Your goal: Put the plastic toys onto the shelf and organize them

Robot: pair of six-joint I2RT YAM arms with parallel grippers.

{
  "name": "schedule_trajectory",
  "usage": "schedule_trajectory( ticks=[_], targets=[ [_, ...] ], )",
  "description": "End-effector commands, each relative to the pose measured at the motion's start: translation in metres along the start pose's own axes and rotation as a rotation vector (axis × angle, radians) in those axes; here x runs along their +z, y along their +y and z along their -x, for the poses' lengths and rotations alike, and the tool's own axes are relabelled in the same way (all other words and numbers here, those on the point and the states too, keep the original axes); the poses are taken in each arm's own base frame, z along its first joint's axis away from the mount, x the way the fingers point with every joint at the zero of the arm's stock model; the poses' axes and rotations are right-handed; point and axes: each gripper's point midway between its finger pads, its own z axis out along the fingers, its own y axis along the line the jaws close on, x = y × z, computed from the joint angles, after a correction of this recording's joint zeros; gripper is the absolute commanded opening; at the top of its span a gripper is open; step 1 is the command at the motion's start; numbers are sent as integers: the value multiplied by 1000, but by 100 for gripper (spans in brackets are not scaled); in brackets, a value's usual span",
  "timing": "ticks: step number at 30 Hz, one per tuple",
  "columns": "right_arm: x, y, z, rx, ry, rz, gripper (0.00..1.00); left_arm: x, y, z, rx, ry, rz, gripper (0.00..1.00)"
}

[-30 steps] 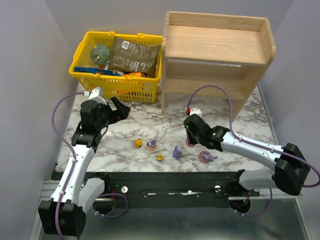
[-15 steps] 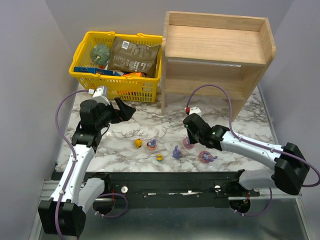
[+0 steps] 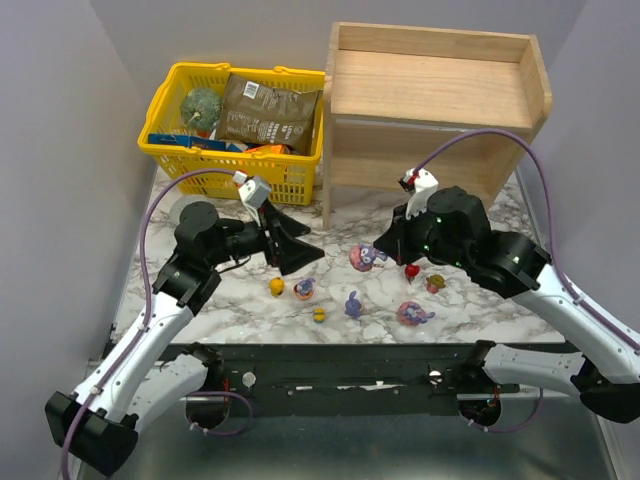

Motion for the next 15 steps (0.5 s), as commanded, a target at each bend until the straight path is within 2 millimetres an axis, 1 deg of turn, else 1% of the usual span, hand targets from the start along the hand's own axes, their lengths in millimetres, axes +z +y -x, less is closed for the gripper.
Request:
schedule_trajectory(
  ticks=[1,2,3,4,5,6,8,9,10,12,13,15],
  targets=[
    [-37,35,-4,-20,87,203,1,14,-62,8,120,63,-182,99],
    [-43,40,-1,-17,83,227,1,18,-74,2,139,94,-209,99],
    [-48,46,0,-17,91,262,1,22,-76,10,196,85,-193,99],
    [-52,48,-1,-18,104,273,1,22,-76,3,198,125,-189,99],
    [-57,53,3,-18,101,299,1,23,-81,3,214,136,-198,99],
    [-62,58,3,-19,111,327,1,26,-88,6,244,145,-217,99],
    [-66,62,1,-13,133,349,1,27,-94,2,251,185,-242,99],
    [-70,65,3,-14,132,364,1,31,-101,1,258,201,-268,99],
    [-71,65,2,-6,142,364,1,30,-105,-5,262,231,-291,99],
    [-76,68,4,-6,141,382,1,35,-107,-10,269,274,-306,99],
    [-78,69,4,-6,142,387,1,35,-105,-21,271,319,-307,99],
    [-80,71,3,-10,147,398,1,41,-100,-29,261,358,-286,99]
  ],
)
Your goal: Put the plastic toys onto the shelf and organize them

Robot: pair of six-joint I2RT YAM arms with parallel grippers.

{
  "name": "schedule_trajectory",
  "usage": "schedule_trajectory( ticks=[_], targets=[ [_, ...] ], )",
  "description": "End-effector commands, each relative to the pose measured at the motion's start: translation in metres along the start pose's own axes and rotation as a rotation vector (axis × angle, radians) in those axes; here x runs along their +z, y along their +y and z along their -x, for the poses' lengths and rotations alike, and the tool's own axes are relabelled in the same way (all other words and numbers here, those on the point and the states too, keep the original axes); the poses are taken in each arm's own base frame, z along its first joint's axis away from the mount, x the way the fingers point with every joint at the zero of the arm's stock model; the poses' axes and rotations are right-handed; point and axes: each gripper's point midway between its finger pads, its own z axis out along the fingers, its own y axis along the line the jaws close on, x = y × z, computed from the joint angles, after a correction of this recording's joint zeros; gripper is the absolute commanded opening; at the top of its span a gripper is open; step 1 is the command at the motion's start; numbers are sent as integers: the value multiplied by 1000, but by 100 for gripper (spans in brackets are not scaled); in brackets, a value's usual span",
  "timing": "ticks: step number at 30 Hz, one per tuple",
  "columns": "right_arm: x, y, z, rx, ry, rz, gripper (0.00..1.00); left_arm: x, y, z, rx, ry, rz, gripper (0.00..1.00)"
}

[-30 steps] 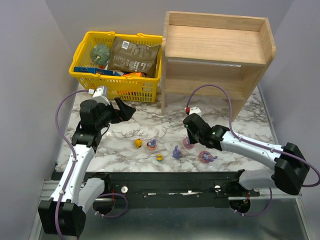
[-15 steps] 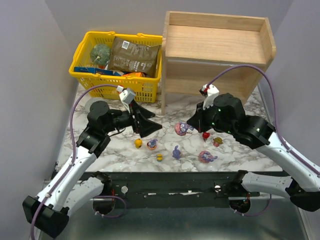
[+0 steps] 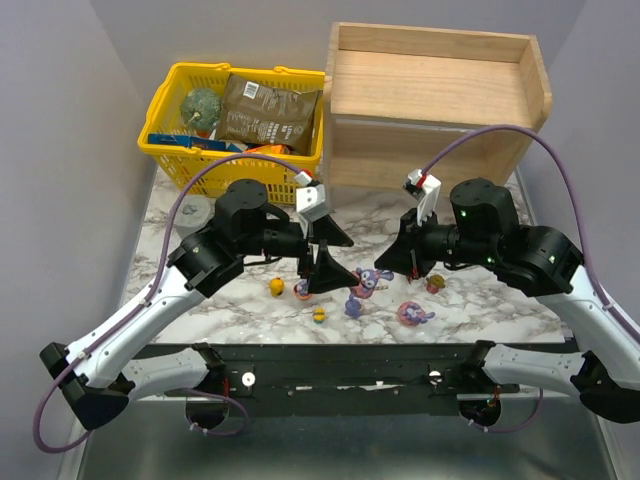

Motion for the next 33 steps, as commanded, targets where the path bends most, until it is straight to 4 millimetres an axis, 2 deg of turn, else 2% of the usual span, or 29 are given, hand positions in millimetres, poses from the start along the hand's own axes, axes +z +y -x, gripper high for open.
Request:
schedule_trajectory(
  ticks=[1,4,8,12,18,22,29,33],
  targets=[
    [-12,16,-6,-5,40,71,1,11,4,-34,-17,151,-2,99],
    [-12,14,-8,-12,43,68,1,21,2,-37,-21,155,-27,97],
    [-13,14,-10,-21,43,73,1,32,0,-43,-29,176,-51,88],
    [-13,16,-11,-35,43,88,1,39,-1,-46,-39,186,-73,87],
    [-11,19,-17,-66,57,127,1,48,1,-46,-44,194,-93,84],
    [-12,21,-19,-81,56,147,1,50,-2,-44,-46,195,-122,79],
    [-17,28,-20,-99,38,186,1,51,-20,-50,-81,223,-255,75],
    [-20,31,-19,-107,29,204,1,51,-24,-52,-93,232,-285,63]
  ],
)
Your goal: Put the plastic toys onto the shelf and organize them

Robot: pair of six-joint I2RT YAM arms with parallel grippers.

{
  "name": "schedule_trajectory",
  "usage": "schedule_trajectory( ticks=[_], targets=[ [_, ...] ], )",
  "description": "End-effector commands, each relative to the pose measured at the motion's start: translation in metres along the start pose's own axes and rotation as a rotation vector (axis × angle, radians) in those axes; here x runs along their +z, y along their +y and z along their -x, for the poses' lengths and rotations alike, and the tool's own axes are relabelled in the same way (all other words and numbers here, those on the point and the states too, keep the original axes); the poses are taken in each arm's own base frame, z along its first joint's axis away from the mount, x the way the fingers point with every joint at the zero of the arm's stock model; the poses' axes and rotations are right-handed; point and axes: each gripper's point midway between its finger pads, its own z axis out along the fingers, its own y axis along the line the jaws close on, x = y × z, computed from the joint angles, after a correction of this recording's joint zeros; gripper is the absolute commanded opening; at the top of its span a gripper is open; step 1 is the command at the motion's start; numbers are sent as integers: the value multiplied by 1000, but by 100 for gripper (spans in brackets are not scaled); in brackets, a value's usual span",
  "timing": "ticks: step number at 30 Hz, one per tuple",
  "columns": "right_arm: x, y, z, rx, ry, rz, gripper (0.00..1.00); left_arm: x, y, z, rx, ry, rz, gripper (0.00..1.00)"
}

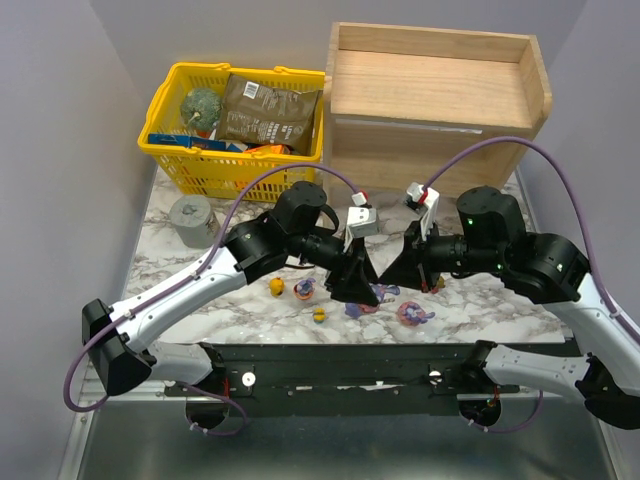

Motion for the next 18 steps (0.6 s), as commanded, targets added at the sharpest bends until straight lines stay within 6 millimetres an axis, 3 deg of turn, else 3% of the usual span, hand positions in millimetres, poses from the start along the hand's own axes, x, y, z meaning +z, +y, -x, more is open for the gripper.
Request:
schedule_trajectory(
  ticks=[1,4,11,18],
  targets=[
    [-7,17,4,-36,-33,86,1,0,-14,9,33,-10,-86,61],
    [-7,18,4,-35,-36,95,1,1,-17,8,23,-4,-108,48],
    [-7,15,7,-17,-47,67,1,1,-5,11,16,-19,-33,1],
    [-14,16,19,-6,-107,47,3,-5,1,27,38,-97,59,0]
  ],
)
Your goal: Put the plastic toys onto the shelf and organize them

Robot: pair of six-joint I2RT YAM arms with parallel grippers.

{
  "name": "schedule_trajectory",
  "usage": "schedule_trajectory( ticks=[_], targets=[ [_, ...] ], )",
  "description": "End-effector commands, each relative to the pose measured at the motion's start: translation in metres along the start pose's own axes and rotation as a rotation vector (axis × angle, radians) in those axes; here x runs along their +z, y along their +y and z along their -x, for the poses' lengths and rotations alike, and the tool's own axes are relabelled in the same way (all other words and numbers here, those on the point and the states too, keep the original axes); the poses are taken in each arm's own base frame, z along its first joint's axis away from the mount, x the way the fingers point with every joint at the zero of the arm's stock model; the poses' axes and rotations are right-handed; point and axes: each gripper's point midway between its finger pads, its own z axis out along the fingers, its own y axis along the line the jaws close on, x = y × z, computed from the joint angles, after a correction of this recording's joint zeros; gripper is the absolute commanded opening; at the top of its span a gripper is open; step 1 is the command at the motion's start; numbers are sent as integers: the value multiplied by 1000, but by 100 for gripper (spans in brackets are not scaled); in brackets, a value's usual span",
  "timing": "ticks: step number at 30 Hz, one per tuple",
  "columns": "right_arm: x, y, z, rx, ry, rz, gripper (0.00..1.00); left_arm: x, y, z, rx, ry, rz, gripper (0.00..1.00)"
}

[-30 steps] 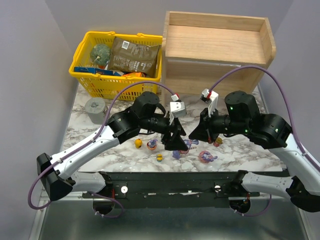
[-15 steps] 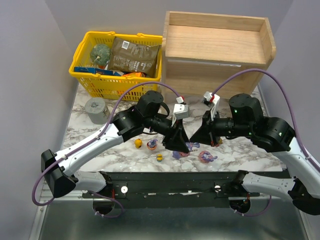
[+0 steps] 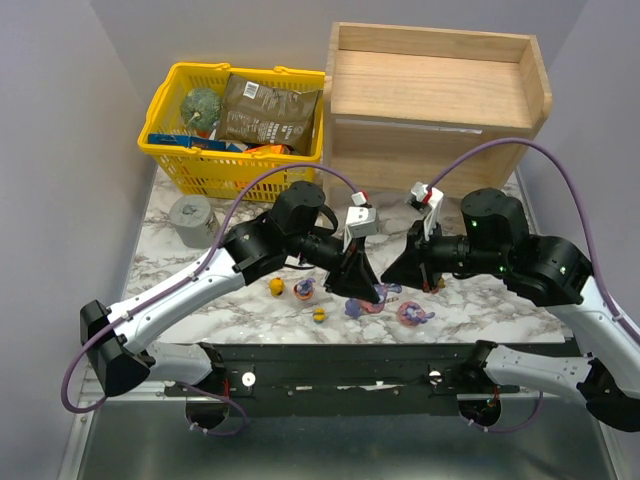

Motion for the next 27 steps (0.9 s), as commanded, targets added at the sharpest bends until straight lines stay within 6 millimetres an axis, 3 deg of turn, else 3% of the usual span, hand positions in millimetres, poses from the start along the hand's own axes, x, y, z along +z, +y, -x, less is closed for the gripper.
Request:
schedule_trajectory(
  ticks=[1,3,7,10,15,18,19,21,23,24,25,27],
  targets=[
    [-13,16,21,2,-98,45,10,-6,13,25,55,-99,118,0],
    [-15,16,25,3,-119,36,16,-9,14,29,61,-117,145,0],
    [-28,10,43,17,-229,-25,60,-16,22,39,77,-171,230,0],
    [-45,7,59,34,-321,-78,81,-24,20,49,99,-215,267,0],
    [-82,-2,82,88,-490,-174,89,-45,31,75,130,-307,424,0],
    [-100,-18,88,129,-572,-274,90,-66,40,105,171,-398,559,0],
    [-106,-23,87,140,-594,-304,90,-75,37,124,201,-444,589,0],
    [-106,-29,83,164,-595,-330,90,-85,43,146,226,-487,646,0],
    [-107,-34,77,189,-600,-354,90,-103,39,181,285,-565,701,0],
    [-102,-38,72,197,-584,-363,90,-101,48,188,291,-567,720,0],
    [-100,-42,68,207,-579,-377,90,-114,44,210,328,-621,753,0],
    [-99,-45,61,232,-575,-383,90,-115,59,225,338,-642,788,0]
  ],
)
